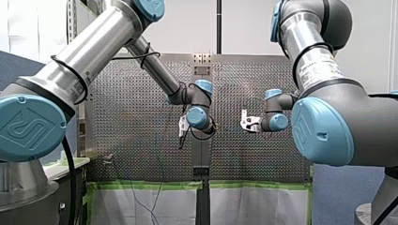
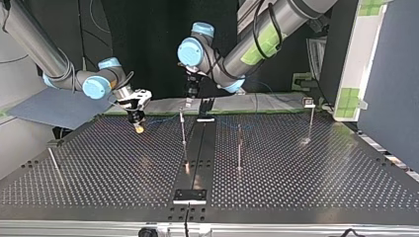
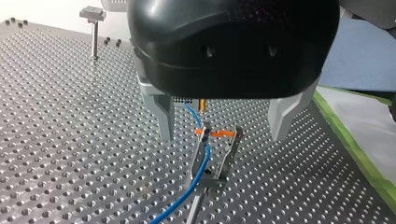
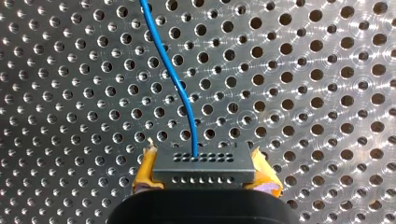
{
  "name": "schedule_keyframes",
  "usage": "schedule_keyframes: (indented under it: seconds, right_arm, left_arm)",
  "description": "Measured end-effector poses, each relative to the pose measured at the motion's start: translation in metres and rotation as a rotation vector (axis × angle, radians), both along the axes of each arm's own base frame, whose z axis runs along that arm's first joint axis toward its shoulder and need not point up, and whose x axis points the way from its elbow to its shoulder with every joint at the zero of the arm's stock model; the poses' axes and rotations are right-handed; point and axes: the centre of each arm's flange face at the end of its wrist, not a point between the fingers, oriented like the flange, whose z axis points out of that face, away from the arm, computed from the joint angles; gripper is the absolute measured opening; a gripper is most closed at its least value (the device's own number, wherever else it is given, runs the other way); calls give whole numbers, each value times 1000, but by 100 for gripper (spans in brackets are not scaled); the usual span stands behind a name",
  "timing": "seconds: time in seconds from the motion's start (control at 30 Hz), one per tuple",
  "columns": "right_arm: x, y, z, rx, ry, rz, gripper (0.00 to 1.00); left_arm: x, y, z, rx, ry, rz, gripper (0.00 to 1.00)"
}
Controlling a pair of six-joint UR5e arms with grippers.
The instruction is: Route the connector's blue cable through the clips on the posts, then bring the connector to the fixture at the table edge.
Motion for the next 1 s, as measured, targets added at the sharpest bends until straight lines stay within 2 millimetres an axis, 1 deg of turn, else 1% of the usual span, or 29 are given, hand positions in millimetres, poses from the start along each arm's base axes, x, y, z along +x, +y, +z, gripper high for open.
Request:
schedule_keyframes:
  seconds: [0.47, 0.6, 0.77, 0.93, 1.0]
  right_arm:
    - [0, 0, 0, 1, 0, 0, 0]
    - [0, 0, 0, 0, 0, 0, 0]
    - [0, 0, 0, 0, 0, 0, 0]
    - [0, 0, 0, -2, 0, 0, 0]
    - [0, 0, 0, -3, -1, 1, 0]
  left_arm:
    - [-1, 1, -1, -9, 12, 6, 100]
    - [-4, 1, -2, -10, 27, 13, 100]
    - [-16, 3, 1, 17, 50, 38, 100]
    - [-33, 7, 12, 17, 43, 43, 100]
    - [-37, 9, 17, -1, 35, 43, 100]
